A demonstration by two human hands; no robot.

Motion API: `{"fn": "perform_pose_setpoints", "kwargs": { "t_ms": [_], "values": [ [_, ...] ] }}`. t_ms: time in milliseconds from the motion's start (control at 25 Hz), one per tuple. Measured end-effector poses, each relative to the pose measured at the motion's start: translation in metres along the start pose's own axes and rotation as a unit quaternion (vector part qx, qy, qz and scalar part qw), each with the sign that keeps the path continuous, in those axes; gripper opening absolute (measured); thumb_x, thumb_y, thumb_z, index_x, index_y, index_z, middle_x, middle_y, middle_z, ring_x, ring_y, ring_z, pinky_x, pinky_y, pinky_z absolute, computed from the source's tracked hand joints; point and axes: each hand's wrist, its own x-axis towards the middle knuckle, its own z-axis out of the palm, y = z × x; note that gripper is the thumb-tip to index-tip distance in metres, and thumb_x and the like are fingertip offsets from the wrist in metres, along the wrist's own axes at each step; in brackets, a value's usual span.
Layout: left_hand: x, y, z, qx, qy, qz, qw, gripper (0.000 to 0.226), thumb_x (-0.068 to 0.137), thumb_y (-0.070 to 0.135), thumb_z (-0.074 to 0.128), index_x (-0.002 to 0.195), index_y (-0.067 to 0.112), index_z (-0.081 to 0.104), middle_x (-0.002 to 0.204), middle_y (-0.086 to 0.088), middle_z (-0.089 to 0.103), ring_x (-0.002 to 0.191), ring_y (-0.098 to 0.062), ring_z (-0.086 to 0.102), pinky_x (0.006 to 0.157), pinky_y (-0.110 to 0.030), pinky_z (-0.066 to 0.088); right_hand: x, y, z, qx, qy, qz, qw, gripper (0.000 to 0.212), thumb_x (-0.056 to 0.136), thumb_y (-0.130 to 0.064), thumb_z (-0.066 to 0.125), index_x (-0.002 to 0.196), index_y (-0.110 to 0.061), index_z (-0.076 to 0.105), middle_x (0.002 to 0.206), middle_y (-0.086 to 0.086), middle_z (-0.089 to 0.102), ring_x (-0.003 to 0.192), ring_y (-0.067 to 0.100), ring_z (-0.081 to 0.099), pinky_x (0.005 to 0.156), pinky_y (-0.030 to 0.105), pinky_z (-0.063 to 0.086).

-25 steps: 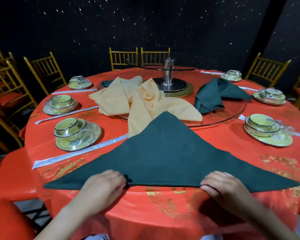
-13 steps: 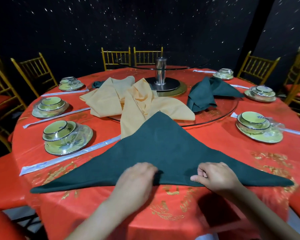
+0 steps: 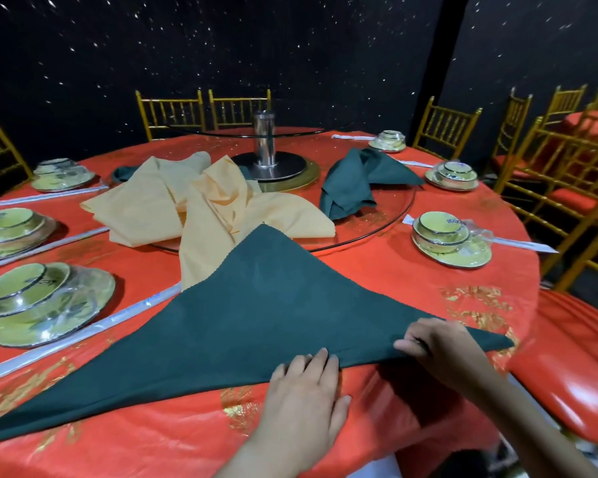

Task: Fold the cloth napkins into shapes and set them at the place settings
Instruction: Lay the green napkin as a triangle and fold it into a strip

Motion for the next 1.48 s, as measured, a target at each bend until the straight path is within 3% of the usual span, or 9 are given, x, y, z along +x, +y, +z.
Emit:
{"fn": "perform_pose_setpoints", "kwargs": {
  "t_ms": [160,240,440,640,720,880,1160,1320,1480],
  "values": [
    [0.011,0.014,-0.001,0.025,0.012,-0.016,0.999,0.062,0.075,0.063,0.038,0.111,0.025,0.070,0.114,0.002,0.068,0.072,-0.026,0.058,0.050,-0.041,0.047,0.009,0.005,0.004,-0.085,0.008,0.045,0.995,0.050,0.076,-0.073,0.033,0.059,-0.033,0.009,0.039,-0.007,0.012,0.033,0.015,0.041,0.048,0.024,0.026],
    [0.016,0.016,0.002,0.029,0.012,-0.015,0.999,0.065,0.074,0.066,0.038,0.108,0.023,0.072,0.113,0.000,0.069,0.071,-0.028,0.054,0.047,-0.042,0.042,0.010,0.008,0.003,-0.120,-0.001,0.069,0.990,0.053,0.072,-0.076,0.037,0.056,-0.029,0.016,0.034,-0.004,0.025,0.036,0.019,0.050,0.051,0.026,0.031],
    [0.013,0.016,0.011,0.030,0.024,-0.007,0.999,0.071,0.072,0.069,0.037,0.109,0.018,0.071,0.114,-0.003,0.068,0.077,-0.030,0.046,0.047,-0.043,0.039,0.003,0.015,-0.025,-0.085,-0.123,0.226,0.963,0.050,0.077,-0.073,0.047,0.065,-0.025,0.034,0.057,-0.009,0.042,0.081,0.023,0.061,0.074,0.032,0.028],
    [0.010,0.018,0.017,0.017,0.021,-0.015,1.000,0.071,0.071,0.068,0.039,0.113,0.019,0.070,0.117,-0.003,0.067,0.085,-0.032,0.045,0.056,-0.043,0.038,-0.023,-0.021,-0.019,-0.016,0.023,0.118,0.993,0.045,0.090,-0.051,0.039,0.102,-0.019,0.068,0.105,0.003,0.068,0.099,0.026,0.064,0.084,0.039,0.048],
    [0.010,0.018,0.017,0.017,0.017,-0.016,1.000,0.071,0.071,0.068,0.040,0.113,0.019,0.070,0.117,-0.003,0.067,0.086,-0.033,0.047,0.057,-0.043,0.039,-0.034,-0.045,-0.005,-0.029,-0.056,0.024,0.998,0.052,0.097,-0.054,0.026,0.130,-0.025,0.053,0.136,0.002,0.053,0.127,0.021,0.048,0.101,0.042,0.040],
    [0.009,0.017,0.019,0.020,0.014,-0.012,1.000,0.070,0.073,0.067,0.039,0.114,0.018,0.069,0.118,-0.004,0.066,0.087,-0.034,0.049,0.058,-0.043,0.038,-0.037,-0.028,-0.015,-0.034,-0.212,0.043,0.976,0.083,0.075,-0.078,-0.012,0.146,-0.045,0.012,0.158,-0.009,0.005,0.145,0.016,-0.001,0.115,0.036,0.000],
    [0.008,0.016,0.015,0.019,-0.026,-0.018,0.999,0.070,0.073,0.067,0.040,0.116,0.019,0.068,0.120,-0.002,0.066,0.087,-0.034,0.051,0.058,-0.043,0.039,-0.050,0.023,-0.034,-0.060,-0.246,0.123,0.960,0.095,0.059,-0.083,-0.028,0.143,-0.051,0.002,0.157,-0.015,0.000,0.141,0.004,-0.012,0.115,0.046,-0.002],
    [0.009,0.017,0.011,0.010,-0.075,-0.021,0.997,0.070,0.073,0.067,0.040,0.117,0.020,0.068,0.120,-0.002,0.065,0.087,-0.036,0.056,0.059,-0.043,0.038,-0.059,0.035,-0.040,-0.101,-0.204,0.212,0.950,0.105,0.059,-0.079,-0.032,0.146,-0.044,0.015,0.157,-0.011,0.013,0.144,0.005,0.007,0.114,0.052,0.000],
    [0.008,0.018,0.008,0.006,-0.115,-0.027,0.993,0.068,0.074,0.066,0.039,0.117,0.021,0.067,0.121,-0.002,0.065,0.088,-0.035,0.058,0.066,-0.044,0.037,-0.036,-0.009,-0.028,-0.130,-0.051,0.161,0.977,0.083,0.093,-0.064,0.004,0.132,-0.009,0.052,0.140,0.011,0.049,0.130,0.024,0.046,0.106,0.053,0.030]
  ]
}}
